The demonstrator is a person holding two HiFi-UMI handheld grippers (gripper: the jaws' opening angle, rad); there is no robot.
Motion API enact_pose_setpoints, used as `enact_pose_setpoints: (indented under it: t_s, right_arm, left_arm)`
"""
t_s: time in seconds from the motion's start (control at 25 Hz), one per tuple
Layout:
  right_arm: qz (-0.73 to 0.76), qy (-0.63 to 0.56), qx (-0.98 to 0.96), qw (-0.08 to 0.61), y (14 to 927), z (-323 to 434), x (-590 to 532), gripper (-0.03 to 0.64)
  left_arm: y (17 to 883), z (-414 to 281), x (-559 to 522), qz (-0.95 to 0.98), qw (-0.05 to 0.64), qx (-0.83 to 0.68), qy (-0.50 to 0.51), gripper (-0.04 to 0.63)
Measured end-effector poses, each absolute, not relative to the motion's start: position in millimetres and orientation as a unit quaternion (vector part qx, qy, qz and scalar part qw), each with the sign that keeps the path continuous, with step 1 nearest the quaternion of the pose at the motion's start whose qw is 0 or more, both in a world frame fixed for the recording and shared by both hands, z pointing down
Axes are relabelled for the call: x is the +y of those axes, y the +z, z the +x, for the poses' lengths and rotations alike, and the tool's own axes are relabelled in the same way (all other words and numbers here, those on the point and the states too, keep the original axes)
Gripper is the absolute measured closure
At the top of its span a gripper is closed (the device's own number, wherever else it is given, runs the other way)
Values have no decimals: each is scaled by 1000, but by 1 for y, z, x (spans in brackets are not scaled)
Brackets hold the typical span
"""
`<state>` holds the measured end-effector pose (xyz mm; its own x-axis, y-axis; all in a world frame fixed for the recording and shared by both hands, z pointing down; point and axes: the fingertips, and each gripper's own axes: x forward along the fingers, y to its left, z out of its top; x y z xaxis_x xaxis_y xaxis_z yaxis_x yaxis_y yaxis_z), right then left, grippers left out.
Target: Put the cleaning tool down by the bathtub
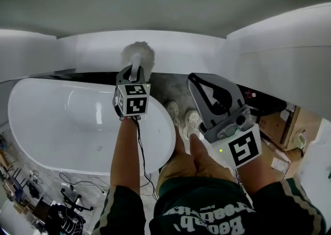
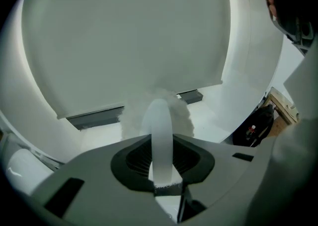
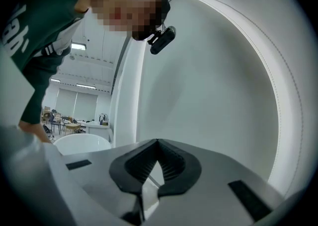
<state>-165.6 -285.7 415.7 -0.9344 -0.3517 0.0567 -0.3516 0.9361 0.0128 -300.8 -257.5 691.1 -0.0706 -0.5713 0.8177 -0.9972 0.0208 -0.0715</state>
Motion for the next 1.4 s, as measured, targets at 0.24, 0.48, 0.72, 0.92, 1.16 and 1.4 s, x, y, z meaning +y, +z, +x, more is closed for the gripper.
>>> enact_pose_setpoints:
  t_s: [0.24,0.48,0.72,0.92,1.16,1.4]
  right_arm:
    - [187,13,-981,45,436,-178,-293,601]
    - [199,28,-978,48,457,-187,-312,601]
    - [197,28,-978,55,457,-193,-314,602]
    - [209,37,-976,57,459,-187,-323,601]
    - [206,31,-975,76,466,-182,-323,602]
    - [212,45,-972,86,472,-178,-322,601]
  left_arm:
    - [726,-320,-269,600,340,-632,352,503]
    - [773,-334,-284,584,387,-619,355,502]
    - [796,-342,-290,580,416,-597,366,502]
    - [815,-345,-299,569,426,-594,376,502]
    - [847,-349,-293,549,461,-587,376,502]
    - [871,-355,-287,534,476,-585,382,502]
